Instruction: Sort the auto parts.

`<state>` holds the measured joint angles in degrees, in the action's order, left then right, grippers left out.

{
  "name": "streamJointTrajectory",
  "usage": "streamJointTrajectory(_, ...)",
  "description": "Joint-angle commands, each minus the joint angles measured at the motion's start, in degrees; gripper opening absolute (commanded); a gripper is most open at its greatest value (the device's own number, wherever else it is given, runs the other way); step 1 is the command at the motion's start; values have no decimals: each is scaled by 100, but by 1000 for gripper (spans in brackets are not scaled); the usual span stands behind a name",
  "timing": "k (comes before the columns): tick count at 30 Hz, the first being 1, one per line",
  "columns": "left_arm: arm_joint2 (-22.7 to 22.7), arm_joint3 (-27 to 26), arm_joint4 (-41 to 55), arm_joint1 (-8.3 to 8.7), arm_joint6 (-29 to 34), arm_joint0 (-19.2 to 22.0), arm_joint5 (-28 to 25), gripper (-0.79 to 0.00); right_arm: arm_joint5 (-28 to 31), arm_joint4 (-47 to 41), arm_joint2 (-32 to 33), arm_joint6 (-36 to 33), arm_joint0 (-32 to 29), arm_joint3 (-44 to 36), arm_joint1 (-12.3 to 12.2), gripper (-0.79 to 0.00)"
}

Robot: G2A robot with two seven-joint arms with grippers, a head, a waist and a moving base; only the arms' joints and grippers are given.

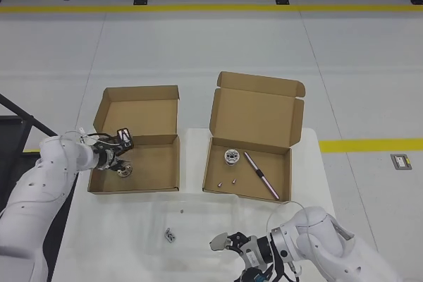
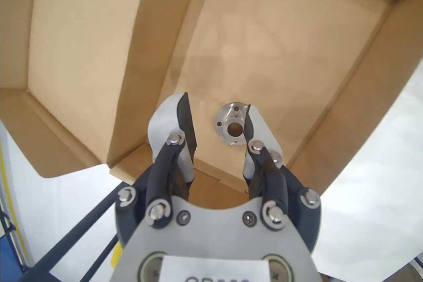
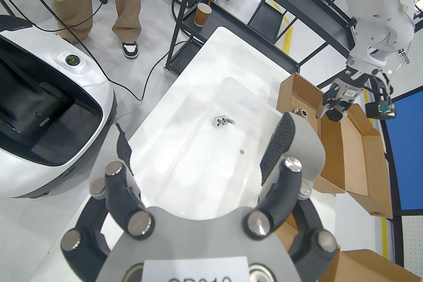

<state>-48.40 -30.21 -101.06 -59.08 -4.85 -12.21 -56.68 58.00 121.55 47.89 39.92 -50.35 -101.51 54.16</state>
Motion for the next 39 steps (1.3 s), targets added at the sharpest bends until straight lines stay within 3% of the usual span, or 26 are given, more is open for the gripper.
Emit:
streamJointTrajectory(1,-94,-323,15,120,-163,-120,-132,-403,0,0,0,0,0,0,0,0)
streamJointTrajectory(7,-114,-1742,405,616,-446,-698,-132,-400,0,0,0,0,0,0,0,0)
streamJointTrajectory(10,8,-2617,917,959,-426,-1029,-132,-400,0,0,0,0,0,0,0,0)
streamJointTrajectory(14,503,-3909,1769,1527,-321,-1348,-132,-397,0,0,0,0,0,0,0,0)
streamJointTrajectory(20,1430,-5507,3032,2439,158,-1135,-132,-369,0,0,0,0,0,0,0,0)
streamJointTrajectory(25,2304,-6478,3773,2950,757,-608,-132,-369,0,0,0,0,0,0,0,0)
streamJointTrajectory(28,2919,-6872,3903,3097,1235,-239,-132,-345,0,0,0,0,0,0,0,0)
streamJointTrajectory(30,3333,-7050,3940,3123,1529,18,-132,-286,0,0,0,0,0,0,0,0)
streamJointTrajectory(31,3514,-7091,3938,3119,1682,159,-132,-237,0,0,0,0,0,0,0,0)
streamJointTrajectory(32,3695,-7116,3975,3103,1796,281,-132,-55,0,0,0,0,0,0,0,0)
streamJointTrajectory(33,3796,-7095,4039,3088,1845,366,-132,0,0,0,0,0,0,0,0,0)
streamJointTrajectory(39,3796,-7095,4039,3088,1845,366,-132,0,0,0,0,0,0,0,0,0)
